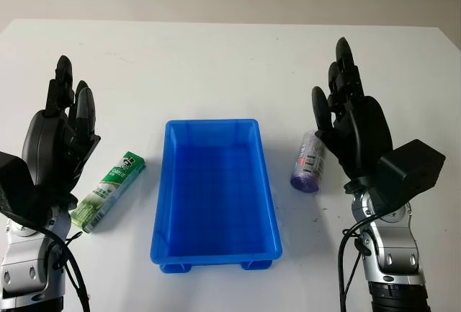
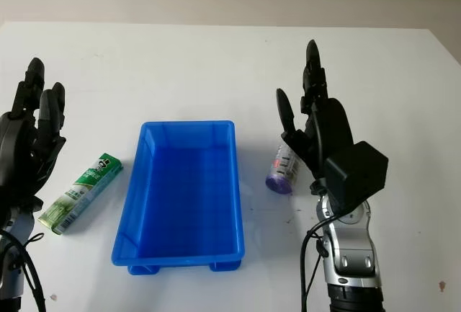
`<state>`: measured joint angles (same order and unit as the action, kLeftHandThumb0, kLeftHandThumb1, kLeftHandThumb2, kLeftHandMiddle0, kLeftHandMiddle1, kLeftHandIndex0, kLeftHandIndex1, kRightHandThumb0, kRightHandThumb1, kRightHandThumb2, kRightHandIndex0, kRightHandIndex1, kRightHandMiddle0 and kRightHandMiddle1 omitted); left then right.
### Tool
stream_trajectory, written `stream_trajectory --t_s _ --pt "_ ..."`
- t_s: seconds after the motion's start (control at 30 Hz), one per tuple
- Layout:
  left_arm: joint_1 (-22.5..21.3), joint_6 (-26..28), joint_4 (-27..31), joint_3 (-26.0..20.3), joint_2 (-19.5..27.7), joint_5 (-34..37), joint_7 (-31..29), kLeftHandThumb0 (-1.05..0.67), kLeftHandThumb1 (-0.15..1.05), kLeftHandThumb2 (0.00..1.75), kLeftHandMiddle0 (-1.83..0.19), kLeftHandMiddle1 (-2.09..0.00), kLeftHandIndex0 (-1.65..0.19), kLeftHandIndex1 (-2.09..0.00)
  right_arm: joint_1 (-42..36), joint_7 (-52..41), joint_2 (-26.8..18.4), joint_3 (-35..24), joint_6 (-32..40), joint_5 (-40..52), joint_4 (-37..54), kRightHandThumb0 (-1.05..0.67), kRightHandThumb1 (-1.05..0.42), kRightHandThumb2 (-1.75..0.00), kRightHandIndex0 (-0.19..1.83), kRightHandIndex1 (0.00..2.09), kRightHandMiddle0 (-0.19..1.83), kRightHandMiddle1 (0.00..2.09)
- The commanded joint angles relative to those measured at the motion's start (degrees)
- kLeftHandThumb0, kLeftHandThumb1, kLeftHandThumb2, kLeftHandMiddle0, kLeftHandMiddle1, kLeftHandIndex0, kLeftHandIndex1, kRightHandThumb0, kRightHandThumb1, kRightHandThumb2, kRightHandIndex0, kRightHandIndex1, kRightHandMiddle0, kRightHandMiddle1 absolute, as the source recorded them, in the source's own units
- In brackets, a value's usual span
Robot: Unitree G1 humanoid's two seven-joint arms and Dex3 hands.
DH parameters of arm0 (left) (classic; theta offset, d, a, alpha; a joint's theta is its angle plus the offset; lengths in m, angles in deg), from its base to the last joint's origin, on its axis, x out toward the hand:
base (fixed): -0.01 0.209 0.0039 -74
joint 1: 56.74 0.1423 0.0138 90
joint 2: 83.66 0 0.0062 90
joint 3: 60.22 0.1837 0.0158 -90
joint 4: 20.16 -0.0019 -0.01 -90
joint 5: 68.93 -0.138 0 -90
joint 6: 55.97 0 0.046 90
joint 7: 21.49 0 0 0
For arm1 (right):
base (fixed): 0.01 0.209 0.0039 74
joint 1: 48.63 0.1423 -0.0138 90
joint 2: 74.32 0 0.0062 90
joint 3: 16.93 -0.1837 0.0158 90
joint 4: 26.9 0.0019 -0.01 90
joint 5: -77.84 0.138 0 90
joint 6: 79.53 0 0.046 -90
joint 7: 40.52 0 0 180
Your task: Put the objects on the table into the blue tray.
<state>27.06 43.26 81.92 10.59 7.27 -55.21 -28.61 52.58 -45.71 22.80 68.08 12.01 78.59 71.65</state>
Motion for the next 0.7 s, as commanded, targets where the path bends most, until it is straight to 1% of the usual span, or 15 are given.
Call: stream_trajectory --t_s 0.0,0.2,0.27,0.37,0.43,0.47,0.5,0.53,0.57,0.63,0.67 --pt "0.7 -0.1 1.0 -0.4 0.0 0.4 -0.1 -0.77 1.05 0.57 0.09 -0.05 0.13 -0.05 0.1 -0.1 -0.4 0.0 0.0 -0.1 0.1 -0.74 -1.05 -0.52 -0.16 0.05 -0.11 0.05" --pt "-1.0 -0.6 -0.8 0.5 0.0 -0.6 0.3 -0.78 1.05 0.56 0.09 -0.06 0.13 -0.06 1.9 -0.5 -1.1 -0.4 -0.5 -0.2 -2.5 -0.72 -1.05 -0.53 -0.15 0.06 -0.11 0.05" --pt "-1.4 -0.8 -1.2 0.7 -0.1 -0.7 0.3 -0.78 1.05 0.56 0.09 -0.05 0.14 -0.05 2.4 -1.2 -2.5 -0.7 -0.6 -0.8 -3.2 -0.73 -1.05 -0.53 -0.15 0.06 -0.11 0.05" --pt "-1.4 -0.7 -1.1 0.8 -0.5 -0.4 0.4 -0.77 1.05 0.57 0.09 -0.05 0.14 -0.05 4.0 -3.6 -7.3 -1.7 -3.5 -2.2 -5.6 -0.75 -1.05 -0.51 -0.13 0.06 -0.09 0.06" --pt "-1.3 -0.8 -1.1 0.7 -0.7 -0.2 0.5 -0.77 1.05 0.57 0.09 -0.06 0.13 -0.05 6.3 -5.8 -11.3 -3.4 -5.3 -2.1 -8.1 -0.75 -1.05 -0.44 -0.10 0.07 -0.07 0.07" --pt "-1.4 -0.8 -1.1 0.6 -0.7 -0.2 0.6 -0.76 1.05 0.57 0.09 -0.06 0.13 -0.06 7.7 -7.7 -13.3 -4.5 -5.4 -0.9 -9.5 -0.75 -1.05 -0.39 -0.10 0.08 -0.06 0.07" --pt "-1.3 -0.7 -1.0 0.5 -0.6 -0.3 0.7 -0.76 1.05 0.57 0.09 -0.06 0.13 -0.06 10.0 -10.6 -16.6 -5.6 -5.2 0.2 -11.8 -0.74 -1.04 -0.28 -0.09 0.08 -0.06 0.07" --pt "-1.2 -0.6 -0.9 0.4 -0.5 -0.5 0.8 -0.76 1.05 0.57 0.08 -0.06 0.13 -0.06 11.7 -12.7 -18.9 -6.3 -5.2 1.0 -13.7 -0.73 -1.03 -0.19 -0.07 0.08 -0.04 0.07" --pt "-1.2 -0.4 -0.8 0.3 -0.6 -0.4 1.0 -0.76 1.05 0.58 0.08 -0.06 0.12 -0.06 13.3 -14.5 -20.8 -7.0 -5.1 1.9 -15.5 -0.73 -1.03 -0.15 -0.06 0.08 -0.04 0.08" --pt "-1.1 0.2 -0.3 0.1 -0.7 -0.3 1.6 -0.77 1.05 0.57 0.07 -0.06 0.12 -0.06 16.3 -16.4 -24.0 -8.2 -4.8 2.5 -18.1 -0.66 -0.96 -0.07 0.14 0.18 0.12 0.15" --pt "-0.9 0.0 -0.3 0.1 -0.6 -0.4 1.6 -0.77 1.05 0.57 0.07 -0.06 0.12 -0.06 17.6 -16.2 -26.0 -8.0 -4.3 1.0 -18.3 -0.64 -0.92 -0.04 0.28 0.25 0.23 0.21"
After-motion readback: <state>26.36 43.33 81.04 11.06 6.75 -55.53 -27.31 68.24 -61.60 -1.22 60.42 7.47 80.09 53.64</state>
